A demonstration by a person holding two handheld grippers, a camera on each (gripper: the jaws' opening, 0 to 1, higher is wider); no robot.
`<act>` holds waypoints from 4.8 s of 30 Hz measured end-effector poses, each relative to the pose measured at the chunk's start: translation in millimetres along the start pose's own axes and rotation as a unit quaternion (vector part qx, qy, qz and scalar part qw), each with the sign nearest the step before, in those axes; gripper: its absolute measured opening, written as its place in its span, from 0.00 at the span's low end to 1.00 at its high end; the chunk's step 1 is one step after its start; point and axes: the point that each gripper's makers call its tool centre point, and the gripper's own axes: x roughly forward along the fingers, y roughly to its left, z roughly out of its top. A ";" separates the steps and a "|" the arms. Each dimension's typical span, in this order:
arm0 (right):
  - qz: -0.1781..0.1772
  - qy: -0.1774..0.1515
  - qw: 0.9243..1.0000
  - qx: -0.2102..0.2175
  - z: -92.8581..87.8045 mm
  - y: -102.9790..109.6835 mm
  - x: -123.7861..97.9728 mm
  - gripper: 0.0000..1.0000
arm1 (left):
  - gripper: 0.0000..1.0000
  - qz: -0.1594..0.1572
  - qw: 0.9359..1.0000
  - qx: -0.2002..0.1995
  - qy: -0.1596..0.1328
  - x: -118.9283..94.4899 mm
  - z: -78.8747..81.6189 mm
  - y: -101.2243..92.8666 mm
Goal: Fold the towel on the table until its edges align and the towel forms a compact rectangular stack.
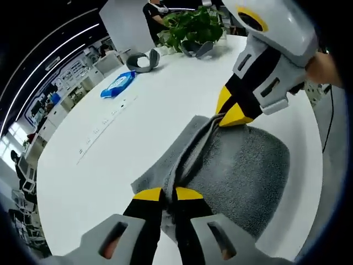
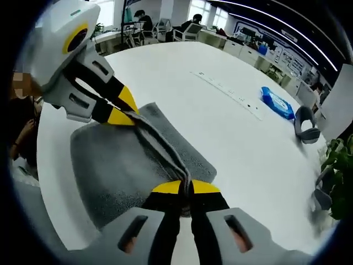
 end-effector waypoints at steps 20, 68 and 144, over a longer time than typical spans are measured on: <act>0.002 -0.050 0.998 0.049 14.6 0.3 -22.3 0.01 | 0.07 0.009 0.996 -0.080 -0.038 -17.7 2.9 5.4; -0.008 -0.026 1.000 0.016 25.5 -26.2 44.0 0.01 | 0.07 0.015 0.997 -0.067 -0.030 37.7 -9.3 36.6; -0.038 -0.325 0.917 0.228 -10.8 33.6 -174.6 0.99 | 1.00 0.128 0.906 -0.294 -0.278 -204.7 -49.5 -17.7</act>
